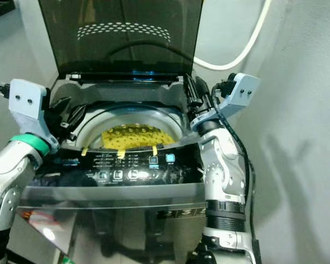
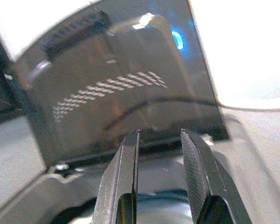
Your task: Clothes washing
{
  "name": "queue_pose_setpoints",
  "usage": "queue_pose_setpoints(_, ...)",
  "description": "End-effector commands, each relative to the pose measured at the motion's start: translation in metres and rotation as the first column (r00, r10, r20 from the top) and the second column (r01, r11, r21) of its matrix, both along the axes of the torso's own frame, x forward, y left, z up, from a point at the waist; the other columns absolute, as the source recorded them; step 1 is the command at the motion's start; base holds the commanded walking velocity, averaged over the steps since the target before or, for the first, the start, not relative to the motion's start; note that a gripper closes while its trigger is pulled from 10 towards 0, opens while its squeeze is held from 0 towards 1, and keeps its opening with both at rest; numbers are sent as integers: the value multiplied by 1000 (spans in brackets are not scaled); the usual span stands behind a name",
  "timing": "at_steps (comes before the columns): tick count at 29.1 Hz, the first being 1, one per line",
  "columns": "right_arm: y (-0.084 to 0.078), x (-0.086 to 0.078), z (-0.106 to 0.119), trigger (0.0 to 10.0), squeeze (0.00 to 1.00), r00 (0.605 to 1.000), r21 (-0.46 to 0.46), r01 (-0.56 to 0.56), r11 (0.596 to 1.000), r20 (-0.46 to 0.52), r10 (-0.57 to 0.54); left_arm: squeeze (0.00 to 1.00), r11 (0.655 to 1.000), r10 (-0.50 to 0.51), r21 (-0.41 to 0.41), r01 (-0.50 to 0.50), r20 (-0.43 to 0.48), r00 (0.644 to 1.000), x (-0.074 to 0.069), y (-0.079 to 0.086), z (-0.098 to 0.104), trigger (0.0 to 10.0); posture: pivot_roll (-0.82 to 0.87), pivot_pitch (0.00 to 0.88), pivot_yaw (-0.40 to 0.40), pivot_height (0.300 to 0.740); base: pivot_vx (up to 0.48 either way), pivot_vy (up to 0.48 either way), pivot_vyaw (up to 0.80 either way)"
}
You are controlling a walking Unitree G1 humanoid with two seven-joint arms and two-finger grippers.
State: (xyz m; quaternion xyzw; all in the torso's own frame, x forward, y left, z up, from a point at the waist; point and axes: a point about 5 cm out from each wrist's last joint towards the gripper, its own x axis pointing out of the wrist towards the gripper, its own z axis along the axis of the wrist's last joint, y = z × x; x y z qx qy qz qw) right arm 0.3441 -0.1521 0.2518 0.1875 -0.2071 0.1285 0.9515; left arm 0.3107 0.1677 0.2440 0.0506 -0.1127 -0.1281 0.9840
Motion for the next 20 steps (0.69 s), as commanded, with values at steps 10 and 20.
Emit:
queue_pose_setpoints(10,14,-1,4,10000,0,996,-86,77,993,44,-73,0,999,31,27,-31,-16,999,-1,-1,-11,10000,74,0,30,740,0,0,498)
queue_pose_setpoints(20,19,0,10,10000,0,990,-132,112,985,96,-100,0,999,28,24,-27,-19,999,0,-4,-11,10000,70,0,34,740,0,0,794)
